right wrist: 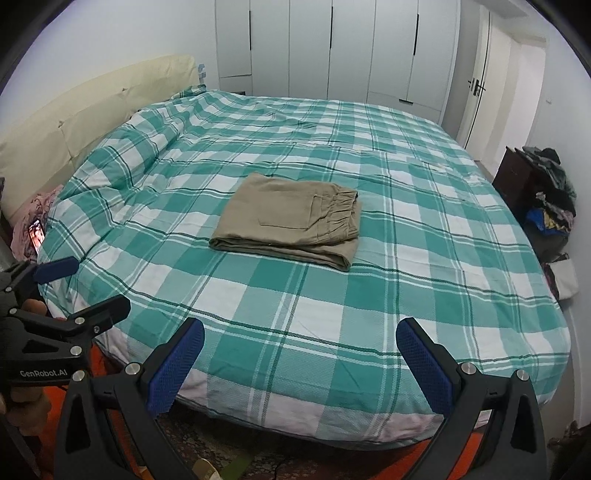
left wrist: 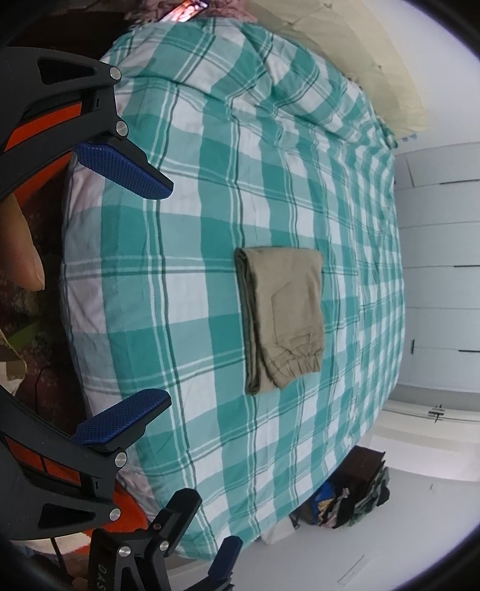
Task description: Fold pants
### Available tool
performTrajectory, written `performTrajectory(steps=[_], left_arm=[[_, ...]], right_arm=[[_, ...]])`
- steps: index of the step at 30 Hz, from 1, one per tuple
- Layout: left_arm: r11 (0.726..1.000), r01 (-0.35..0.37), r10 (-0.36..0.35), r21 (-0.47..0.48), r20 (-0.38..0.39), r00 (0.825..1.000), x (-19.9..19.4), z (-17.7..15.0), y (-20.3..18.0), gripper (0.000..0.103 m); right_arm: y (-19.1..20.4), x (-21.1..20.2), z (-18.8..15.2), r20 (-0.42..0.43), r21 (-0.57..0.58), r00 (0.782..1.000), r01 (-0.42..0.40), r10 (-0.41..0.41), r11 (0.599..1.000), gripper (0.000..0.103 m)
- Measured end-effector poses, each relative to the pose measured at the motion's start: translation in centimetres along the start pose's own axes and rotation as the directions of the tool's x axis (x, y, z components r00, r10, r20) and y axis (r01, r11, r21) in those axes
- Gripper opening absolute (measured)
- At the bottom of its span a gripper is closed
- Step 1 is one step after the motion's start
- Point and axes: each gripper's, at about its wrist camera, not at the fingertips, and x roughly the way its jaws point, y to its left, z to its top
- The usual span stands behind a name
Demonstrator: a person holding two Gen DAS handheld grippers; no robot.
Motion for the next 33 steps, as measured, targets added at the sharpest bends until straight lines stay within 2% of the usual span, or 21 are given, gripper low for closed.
performTrajectory(steps=[21, 29, 33], left_arm=[[1.000, -0.028, 0.028, 0.002, 0.011, 1.000, -0.24, 0.02, 0.53, 0.102], [1.000, -0.004, 0.004, -0.013, 0.006, 1.000, -0.09, 0.03, 0.69, 0.102], [0.999, -0.026, 0.027, -0.018, 0.021, 0.999, -0.32, 0.09, 0.74, 0.102]], right_arm=[[0.75, -1.17, 0.03, 0.006, -0.020, 1.000, 0.015, -0.015, 1.000, 0.102], [0.43, -1.10, -0.19, 0.005, -0.019, 1.000, 0.023, -0.022, 1.000, 0.102], [0.46, -1.14, -0.19, 0.009, -0.019, 1.000, 0.021, -0.021, 1.000, 0.102]])
